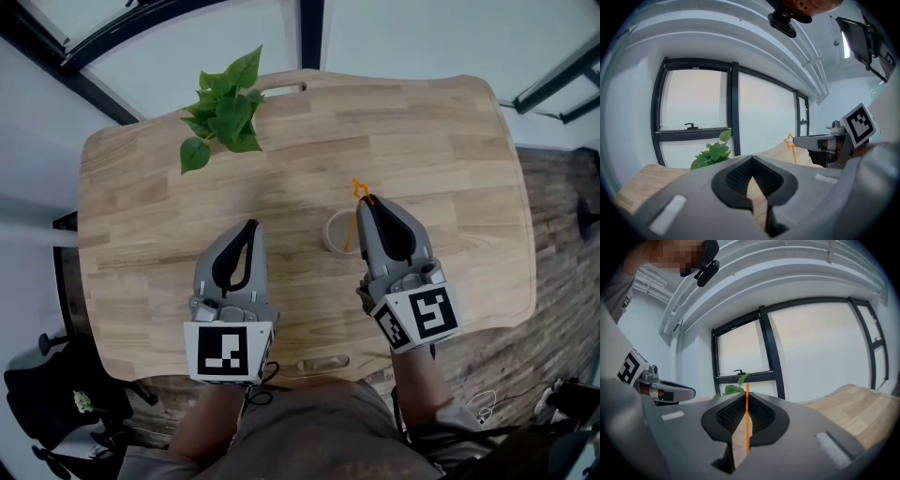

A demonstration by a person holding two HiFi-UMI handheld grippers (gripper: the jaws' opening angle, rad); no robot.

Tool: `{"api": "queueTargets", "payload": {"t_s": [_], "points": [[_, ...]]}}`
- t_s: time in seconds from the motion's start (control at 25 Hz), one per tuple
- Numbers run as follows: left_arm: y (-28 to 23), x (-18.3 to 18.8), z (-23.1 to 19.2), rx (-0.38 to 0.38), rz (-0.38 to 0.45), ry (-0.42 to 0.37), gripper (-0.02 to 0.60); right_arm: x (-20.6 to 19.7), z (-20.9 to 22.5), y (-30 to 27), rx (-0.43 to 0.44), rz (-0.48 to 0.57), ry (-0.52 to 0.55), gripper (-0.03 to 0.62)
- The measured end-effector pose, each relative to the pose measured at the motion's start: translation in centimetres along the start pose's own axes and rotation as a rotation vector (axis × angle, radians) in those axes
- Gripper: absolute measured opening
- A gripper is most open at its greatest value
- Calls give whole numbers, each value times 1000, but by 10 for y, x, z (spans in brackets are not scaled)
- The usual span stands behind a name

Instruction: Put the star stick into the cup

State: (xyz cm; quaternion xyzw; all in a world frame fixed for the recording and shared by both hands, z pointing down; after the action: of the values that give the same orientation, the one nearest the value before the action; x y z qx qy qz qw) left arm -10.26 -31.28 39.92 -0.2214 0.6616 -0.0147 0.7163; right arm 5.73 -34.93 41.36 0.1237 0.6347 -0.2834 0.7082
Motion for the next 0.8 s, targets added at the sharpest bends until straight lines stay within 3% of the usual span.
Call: {"api": "queueTargets", "payload": {"t_s": [0.2, 0.36, 0.8], "points": [[0, 4, 1, -6, 7, -5, 0, 1, 1, 1, -3, -8, 7, 49], [2, 5, 5, -14, 14, -7, 0, 2, 2, 5, -13, -6, 7, 100], [31, 29, 16, -14, 86, -29, 0, 34, -15, 42, -15, 69, 22, 81]]}}
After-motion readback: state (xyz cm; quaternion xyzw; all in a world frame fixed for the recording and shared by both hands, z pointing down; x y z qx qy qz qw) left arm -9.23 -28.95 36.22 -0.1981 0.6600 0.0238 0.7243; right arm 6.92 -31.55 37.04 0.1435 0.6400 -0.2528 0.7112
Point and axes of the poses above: the fingertips, and each gripper's own axes: y backward along the fingers, z to its right, x out of its top, the point moved 2 cm from there along y, backward along the fingers, and after that the axes turned 3 degrees about -z, right-handed, at the moved point
